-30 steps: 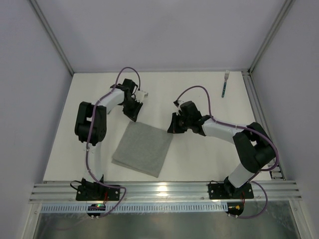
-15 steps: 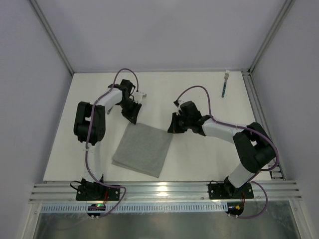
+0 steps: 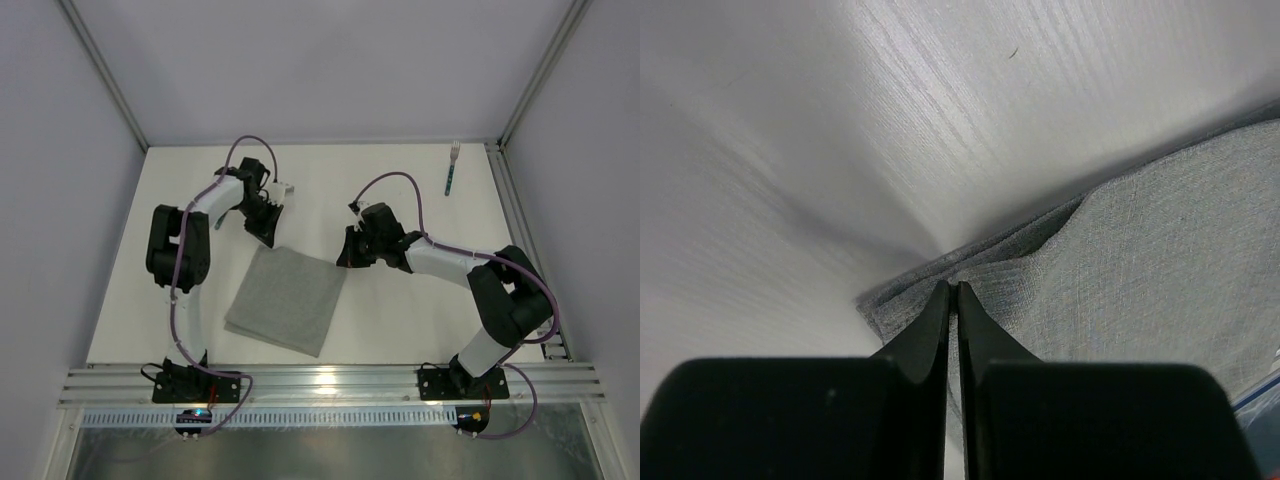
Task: Fold the napkin into a case and place the utensils inside
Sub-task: Pick up the top corner of the square folded napkin from the center of the board, then fold the top corner of the square-folded napkin at the center of the board.
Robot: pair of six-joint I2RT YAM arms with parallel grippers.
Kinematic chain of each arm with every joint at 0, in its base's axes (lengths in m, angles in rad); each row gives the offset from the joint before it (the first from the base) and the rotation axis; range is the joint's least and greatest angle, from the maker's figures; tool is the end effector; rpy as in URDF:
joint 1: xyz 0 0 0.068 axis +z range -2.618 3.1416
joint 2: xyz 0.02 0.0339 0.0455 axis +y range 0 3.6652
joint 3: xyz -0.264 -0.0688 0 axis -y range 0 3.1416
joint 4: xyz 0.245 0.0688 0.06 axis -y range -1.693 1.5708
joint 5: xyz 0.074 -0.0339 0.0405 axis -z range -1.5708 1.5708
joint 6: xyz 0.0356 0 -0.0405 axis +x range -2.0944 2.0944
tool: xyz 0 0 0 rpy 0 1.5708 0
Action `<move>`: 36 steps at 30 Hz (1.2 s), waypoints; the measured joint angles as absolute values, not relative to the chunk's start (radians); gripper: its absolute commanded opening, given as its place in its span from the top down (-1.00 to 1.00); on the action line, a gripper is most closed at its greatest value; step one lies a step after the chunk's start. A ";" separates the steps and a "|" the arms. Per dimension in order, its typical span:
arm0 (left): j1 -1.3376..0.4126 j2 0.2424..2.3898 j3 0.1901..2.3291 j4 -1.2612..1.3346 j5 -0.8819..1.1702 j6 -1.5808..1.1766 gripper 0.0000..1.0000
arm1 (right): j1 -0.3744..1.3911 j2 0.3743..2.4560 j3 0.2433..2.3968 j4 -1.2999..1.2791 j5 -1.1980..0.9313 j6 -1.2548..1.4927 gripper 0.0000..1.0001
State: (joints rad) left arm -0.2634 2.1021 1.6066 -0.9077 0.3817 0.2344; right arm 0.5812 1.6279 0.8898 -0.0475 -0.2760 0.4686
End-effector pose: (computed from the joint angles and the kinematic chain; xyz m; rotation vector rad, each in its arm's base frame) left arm 0.3979 -0.1210 0.1719 0.7672 2.8255 -0.5691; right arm 0.2732 0.1910 0.1800 -0.2812 2.4615 0.8105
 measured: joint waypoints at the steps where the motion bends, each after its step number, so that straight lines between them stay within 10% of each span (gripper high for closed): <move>1: -0.263 2.099 1.607 -0.908 0.384 0.234 1.00 | 0.581 1.628 0.890 -0.047 -0.276 0.469 0.94; 36: -0.435 1.690 1.258 -0.923 0.556 0.319 1.00 | 0.607 1.627 0.856 -0.036 -0.294 0.505 0.94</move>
